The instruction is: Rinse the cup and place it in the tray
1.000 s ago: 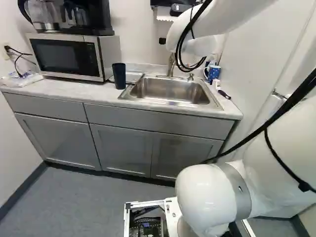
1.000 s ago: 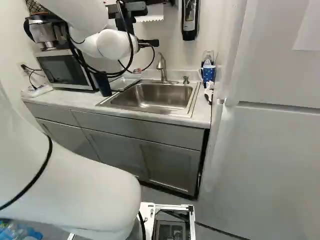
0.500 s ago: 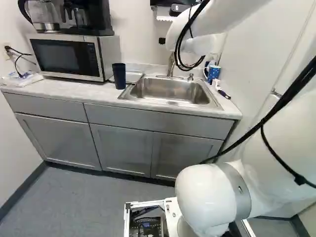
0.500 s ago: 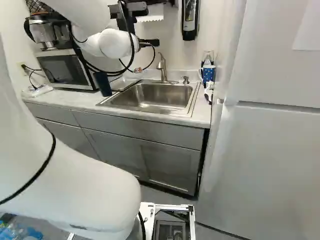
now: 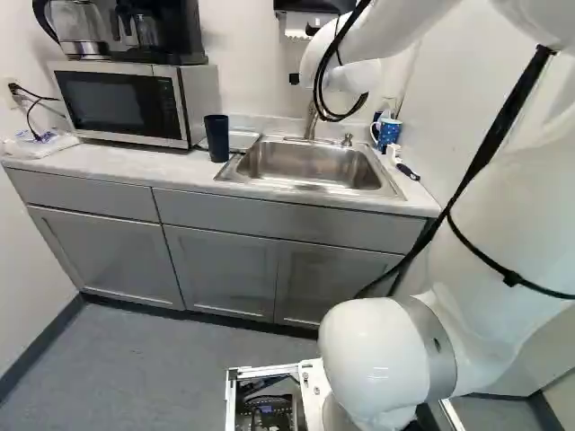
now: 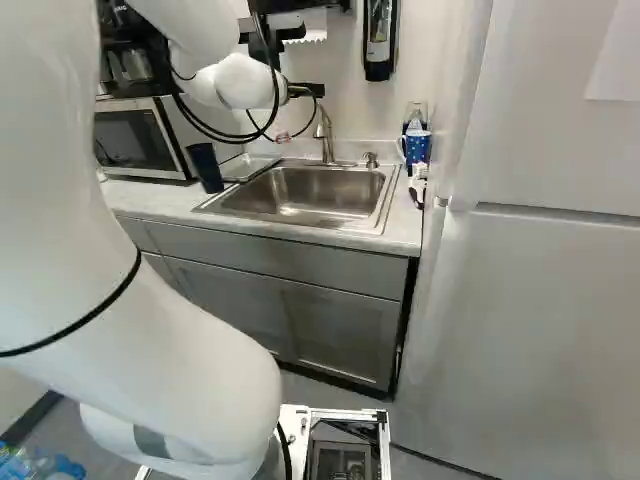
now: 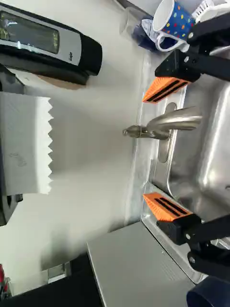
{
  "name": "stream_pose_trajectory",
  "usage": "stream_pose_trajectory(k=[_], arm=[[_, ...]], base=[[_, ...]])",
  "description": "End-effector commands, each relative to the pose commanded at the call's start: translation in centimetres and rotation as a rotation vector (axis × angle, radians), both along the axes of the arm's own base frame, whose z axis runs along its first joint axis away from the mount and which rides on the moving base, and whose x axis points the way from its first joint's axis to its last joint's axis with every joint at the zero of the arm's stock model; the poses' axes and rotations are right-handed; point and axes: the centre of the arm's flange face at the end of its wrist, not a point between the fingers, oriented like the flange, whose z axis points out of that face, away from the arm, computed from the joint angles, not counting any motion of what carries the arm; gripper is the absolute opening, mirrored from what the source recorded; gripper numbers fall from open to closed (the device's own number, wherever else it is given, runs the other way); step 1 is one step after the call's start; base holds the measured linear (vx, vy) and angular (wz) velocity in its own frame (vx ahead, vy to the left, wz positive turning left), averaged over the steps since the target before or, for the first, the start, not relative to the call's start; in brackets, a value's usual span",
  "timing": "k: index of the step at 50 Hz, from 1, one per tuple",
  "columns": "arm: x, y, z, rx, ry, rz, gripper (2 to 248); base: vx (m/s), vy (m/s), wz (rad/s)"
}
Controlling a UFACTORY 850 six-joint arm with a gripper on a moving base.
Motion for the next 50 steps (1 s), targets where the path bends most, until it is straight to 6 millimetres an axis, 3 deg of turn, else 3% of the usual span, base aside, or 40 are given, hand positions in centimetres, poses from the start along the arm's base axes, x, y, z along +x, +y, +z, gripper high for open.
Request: stream_pose_trajectory(k=[50], arm=[[10.0, 0.2, -1.9, 0.002, 0.181, 0.006, 247]], base=[[0.000, 0.000, 0.000]])
